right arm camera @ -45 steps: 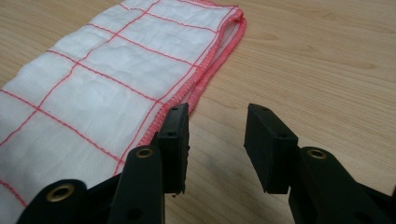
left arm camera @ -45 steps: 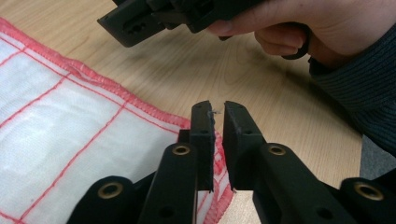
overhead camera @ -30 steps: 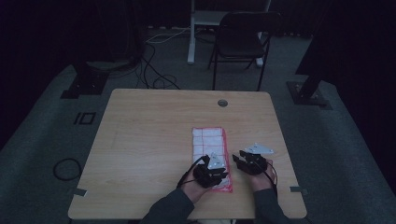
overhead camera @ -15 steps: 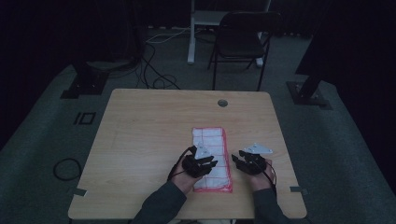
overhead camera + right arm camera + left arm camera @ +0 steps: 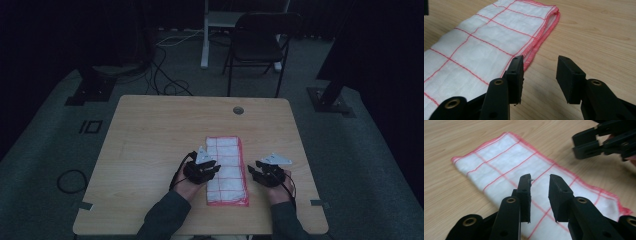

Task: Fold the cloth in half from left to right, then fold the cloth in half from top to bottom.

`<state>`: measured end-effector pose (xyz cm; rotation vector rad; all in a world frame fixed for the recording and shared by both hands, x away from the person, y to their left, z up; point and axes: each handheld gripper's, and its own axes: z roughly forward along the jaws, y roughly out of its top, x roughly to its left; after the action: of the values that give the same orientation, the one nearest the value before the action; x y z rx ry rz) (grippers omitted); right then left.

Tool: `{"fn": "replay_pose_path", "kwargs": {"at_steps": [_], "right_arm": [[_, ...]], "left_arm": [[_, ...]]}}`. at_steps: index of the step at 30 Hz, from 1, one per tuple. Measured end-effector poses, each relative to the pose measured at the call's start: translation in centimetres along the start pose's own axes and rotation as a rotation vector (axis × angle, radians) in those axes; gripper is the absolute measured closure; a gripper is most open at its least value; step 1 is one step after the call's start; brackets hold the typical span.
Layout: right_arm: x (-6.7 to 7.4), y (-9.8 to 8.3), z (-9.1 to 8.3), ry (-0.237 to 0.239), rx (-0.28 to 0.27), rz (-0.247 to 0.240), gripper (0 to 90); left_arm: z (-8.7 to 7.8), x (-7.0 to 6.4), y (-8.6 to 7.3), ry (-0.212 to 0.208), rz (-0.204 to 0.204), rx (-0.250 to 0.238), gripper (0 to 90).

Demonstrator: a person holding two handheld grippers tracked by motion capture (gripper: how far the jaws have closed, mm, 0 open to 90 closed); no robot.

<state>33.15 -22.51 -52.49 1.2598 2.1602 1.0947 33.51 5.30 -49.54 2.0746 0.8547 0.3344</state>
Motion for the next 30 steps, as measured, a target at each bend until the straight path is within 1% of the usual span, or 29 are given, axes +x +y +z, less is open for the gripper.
{"fn": "replay_pose_path", "kwargs": {"at_steps": [1,2,3,5,6,7,8,9,10,11,12,13,14,15,16,21,22,23,24,25,26,29,30], "right_arm": [[0.0,0.0,0.0,0.0,0.0,0.0,57.4],[0.1,0.1,0.0,0.002,-0.001,-0.002,57.1],[0.1,0.1,0.0,0.002,-0.001,-0.002,57.1],[0.1,0.3,0.1,0.001,-0.003,-0.008,56.9],[0.1,0.4,0.2,0.001,-0.003,-0.008,56.8],[0.2,0.5,0.2,0.0,-0.004,-0.009,56.8],[0.2,0.6,0.4,0.002,-0.003,-0.008,56.7],[0.2,0.6,0.4,0.002,-0.003,-0.008,56.7],[0.2,0.8,0.6,0.003,-0.005,-0.012,56.8],[0.2,0.8,0.6,0.003,-0.005,-0.012,56.8],[0.3,1.1,0.8,0.004,-0.008,-0.011,56.8],[0.3,1.1,0.8,0.004,-0.008,-0.011,56.8],[0.4,1.3,1.1,0.006,-0.008,-0.01,56.9],[0.4,1.3,1.1,0.006,-0.008,-0.01,56.9],[0.6,1.6,1.4,0.007,-0.006,-0.012,56.9],[0.9,2.4,2.1,0.014,-0.017,-0.012,56.9],[1.1,2.7,2.6,0.013,-0.009,-0.015,56.9],[1.1,2.7,2.6,0.013,-0.009,-0.015,56.9],[1.2,2.8,3.1,0.009,-0.003,-0.02,56.9],[1.2,2.8,3.1,0.009,-0.003,-0.02,56.9],[1.1,2.9,3.6,0.001,0.004,-0.02,56.9],[0.8,2.9,4.1,-0.003,0.007,-0.01,57.1],[0.6,3.1,4.6,-0.022,0.016,-0.009,57.5]], "left_arm": [[0.0,0.0,0.0,0.0,0.0,0.0,71.5],[0.0,0.6,-0.2,0.012,-0.014,0.002,70.8],[0.0,0.6,-0.2,0.012,-0.014,0.002,70.2],[0.0,1.2,-0.4,0.027,-0.025,0.005,69.5],[0.1,1.5,-0.5,0.035,-0.04,0.001,69.3],[0.0,1.8,-0.5,0.039,-0.04,0.001,68.7],[0.1,2.3,-0.7,0.049,-0.057,-0.003,67.3],[0.1,2.3,-0.7,0.049,-0.057,-0.003,66.7],[0.2,2.9,-0.8,0.061,-0.073,-0.006,66.0],[0.2,2.9,-0.8,0.061,-0.073,-0.006,64.8],[0.3,3.3,-0.9,0.071,-0.084,-0.008,63.8],[0.3,3.3,-0.9,0.071,-0.084,-0.008,63.5],[0.5,3.9,-1.1,0.085,-0.096,-0.009,63.0],[0.5,3.9,-1.1,0.085,-0.096,-0.009,62.4],[0.8,4.3,-1.1,0.098,-0.101,-0.003,62.2],[1.5,5.0,-1.2,0.113,-0.12,0.01,60.9],[1.8,5.1,-1.3,0.119,-0.123,0.017,60.3],[2.0,5.2,-1.3,0.123,-0.126,0.021,60.3],[2.4,5.4,-1.4,0.13,-0.136,0.027,59.7],[2.4,5.4,-1.4,0.13,-0.136,0.027,59.5],[2.8,5.5,-1.5,0.135,-0.149,0.03,59.3],[3.2,5.7,-1.4,0.145,-0.157,0.034,58.9],[3.6,6.0,-1.3,0.151,-0.167,0.042,58.9]]}}
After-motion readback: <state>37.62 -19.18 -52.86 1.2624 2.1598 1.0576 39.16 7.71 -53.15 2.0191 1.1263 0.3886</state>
